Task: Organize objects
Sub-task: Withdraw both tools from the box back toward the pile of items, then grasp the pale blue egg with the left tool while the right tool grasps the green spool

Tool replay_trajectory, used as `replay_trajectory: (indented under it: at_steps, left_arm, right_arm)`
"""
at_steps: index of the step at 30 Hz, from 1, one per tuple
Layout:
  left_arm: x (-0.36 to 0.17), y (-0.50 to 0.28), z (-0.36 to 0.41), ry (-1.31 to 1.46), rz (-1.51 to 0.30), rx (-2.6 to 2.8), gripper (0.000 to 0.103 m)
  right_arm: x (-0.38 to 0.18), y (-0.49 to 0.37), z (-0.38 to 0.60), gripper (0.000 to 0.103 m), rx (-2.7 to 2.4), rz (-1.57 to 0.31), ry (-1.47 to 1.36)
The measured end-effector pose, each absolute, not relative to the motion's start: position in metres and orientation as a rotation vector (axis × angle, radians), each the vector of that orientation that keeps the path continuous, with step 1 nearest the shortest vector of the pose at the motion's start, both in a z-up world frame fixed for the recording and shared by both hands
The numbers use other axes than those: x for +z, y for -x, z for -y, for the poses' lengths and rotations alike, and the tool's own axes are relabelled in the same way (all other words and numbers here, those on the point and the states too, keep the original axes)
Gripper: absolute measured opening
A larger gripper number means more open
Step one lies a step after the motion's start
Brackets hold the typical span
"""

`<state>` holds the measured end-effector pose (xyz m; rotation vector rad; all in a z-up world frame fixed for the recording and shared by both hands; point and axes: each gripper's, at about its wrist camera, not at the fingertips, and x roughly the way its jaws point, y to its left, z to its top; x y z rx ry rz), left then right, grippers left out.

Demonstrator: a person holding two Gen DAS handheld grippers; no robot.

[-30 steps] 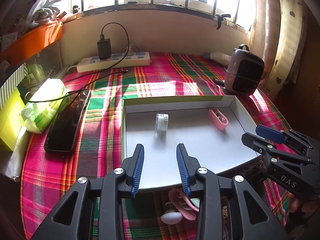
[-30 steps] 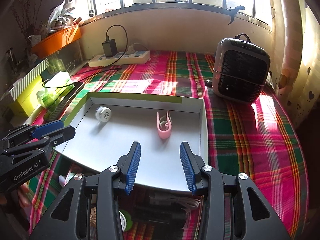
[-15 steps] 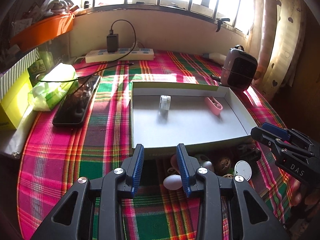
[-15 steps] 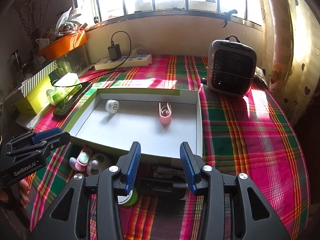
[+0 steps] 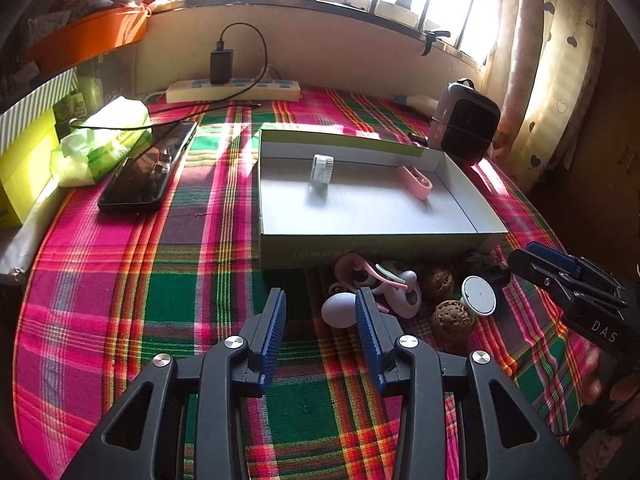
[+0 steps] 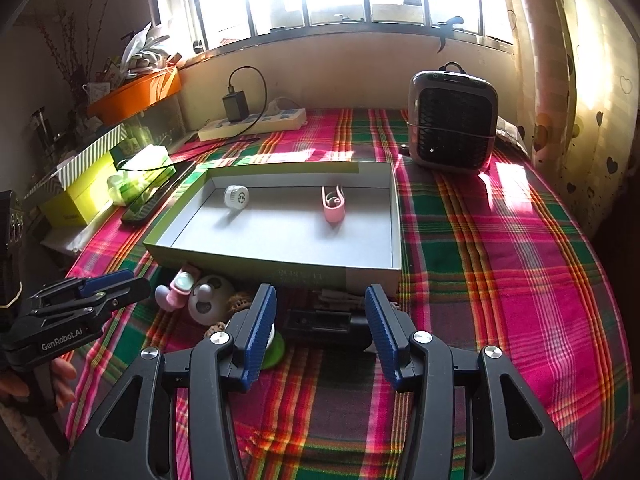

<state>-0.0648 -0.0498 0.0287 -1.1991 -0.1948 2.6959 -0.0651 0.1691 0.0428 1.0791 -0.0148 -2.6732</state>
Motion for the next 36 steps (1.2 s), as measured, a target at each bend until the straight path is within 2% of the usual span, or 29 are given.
replay_trajectory:
  at_steps: [29, 36]
  left_arm:
    - [0.011, 0.079, 0.036, 1.25, 0.161, 2.656, 0.036]
    - [0.01, 0.079, 0.039, 1.251, 0.173, 2.655, 0.035]
  right_arm:
    - [0.029, 0.054, -0.158, 0.048, -2.557, 0.069, -1.111]
    - [0.027, 0.058, -0.146, 0.048, -2.544, 0.032, -1.112]
